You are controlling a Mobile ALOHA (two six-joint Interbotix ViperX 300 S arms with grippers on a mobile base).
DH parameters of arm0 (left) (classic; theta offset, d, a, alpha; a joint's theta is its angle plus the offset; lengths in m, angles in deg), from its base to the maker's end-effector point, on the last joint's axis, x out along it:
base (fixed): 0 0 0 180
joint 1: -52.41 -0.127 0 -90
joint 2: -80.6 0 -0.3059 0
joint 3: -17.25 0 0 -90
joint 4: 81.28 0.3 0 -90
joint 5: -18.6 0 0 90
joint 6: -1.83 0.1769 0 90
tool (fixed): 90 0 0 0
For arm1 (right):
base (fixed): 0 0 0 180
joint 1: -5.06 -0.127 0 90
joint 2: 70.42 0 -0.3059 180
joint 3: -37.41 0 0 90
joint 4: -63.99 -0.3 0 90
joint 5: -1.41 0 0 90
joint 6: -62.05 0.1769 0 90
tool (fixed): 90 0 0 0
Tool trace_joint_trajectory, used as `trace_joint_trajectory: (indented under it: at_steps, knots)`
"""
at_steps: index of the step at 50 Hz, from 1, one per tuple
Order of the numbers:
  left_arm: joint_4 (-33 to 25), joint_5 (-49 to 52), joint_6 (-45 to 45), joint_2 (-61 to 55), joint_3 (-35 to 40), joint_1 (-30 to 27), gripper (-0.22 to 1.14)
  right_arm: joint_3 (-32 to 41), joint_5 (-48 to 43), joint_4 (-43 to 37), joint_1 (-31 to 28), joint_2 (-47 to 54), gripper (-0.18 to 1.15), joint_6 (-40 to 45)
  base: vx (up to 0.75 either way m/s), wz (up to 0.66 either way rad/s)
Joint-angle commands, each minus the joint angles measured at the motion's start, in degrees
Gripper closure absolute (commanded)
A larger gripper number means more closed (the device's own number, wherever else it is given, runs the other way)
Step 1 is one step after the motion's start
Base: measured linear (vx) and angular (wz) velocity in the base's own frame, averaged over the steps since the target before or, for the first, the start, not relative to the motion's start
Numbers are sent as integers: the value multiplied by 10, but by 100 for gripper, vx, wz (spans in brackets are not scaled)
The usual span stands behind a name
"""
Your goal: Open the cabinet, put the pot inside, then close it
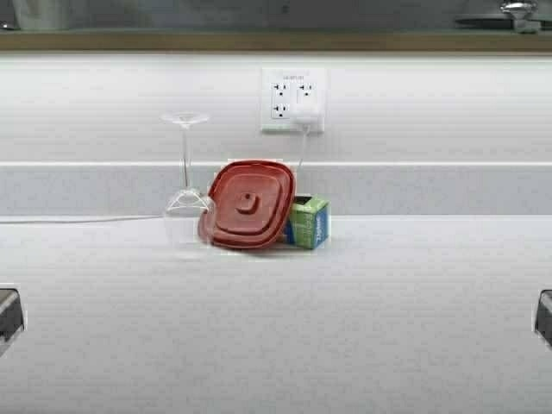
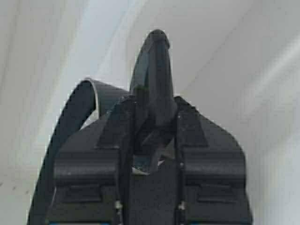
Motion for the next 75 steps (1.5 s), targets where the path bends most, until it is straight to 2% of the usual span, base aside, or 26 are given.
trace_joint_trajectory:
  at_steps: [1, 19, 42, 47, 49, 52, 54, 55, 60, 63, 65, 75]
  knots:
    - [3, 10, 56, -13, 40, 16, 90, 47, -4, 7, -21, 22, 90, -17, 10, 0]
    - [-29, 11, 73, -76, 77, 10, 90, 108, -4, 8, -21, 108, 90, -17, 5, 1]
    - [-62, -30, 70, -152, 90, 5, 90, 122, -22, 8, -21, 172, 90, -16, 0, 1]
    - [-69, -58, 65, -156, 83, 5, 88, 123, -23, 4, -21, 177, 83, -14, 0, 0]
    - [-69, -77, 63, -156, 80, 5, 83, 124, -24, 4, -21, 178, 76, -15, 0, 0]
    - [-69, -112, 62, -155, 73, 5, 72, 127, -29, 4, -21, 180, 57, -15, 0, 0]
    - [-69, -134, 58, -154, 68, 5, 60, 127, -35, 4, -21, 180, 41, -14, 0, 0]
    - [-69, -142, 56, -154, 66, 5, 53, 127, -42, 4, -21, 180, 28, -14, 0, 0]
    - [-69, -178, 45, -153, 55, 5, 17, 127, -49, -4, -21, 178, -4, -11, 0, 0]
    - [-69, -185, 32, -153, 53, 5, -5, 127, -49, -11, -21, 176, -7, -10, 0, 0]
    - [-69, -187, 25, -154, 52, 5, -12, 126, -49, -14, -21, 176, -6, -9, 0, 0]
    - [-69, -193, 9, -154, 49, 5, -11, 119, -49, -19, -18, 173, -6, -11, 0, 0]
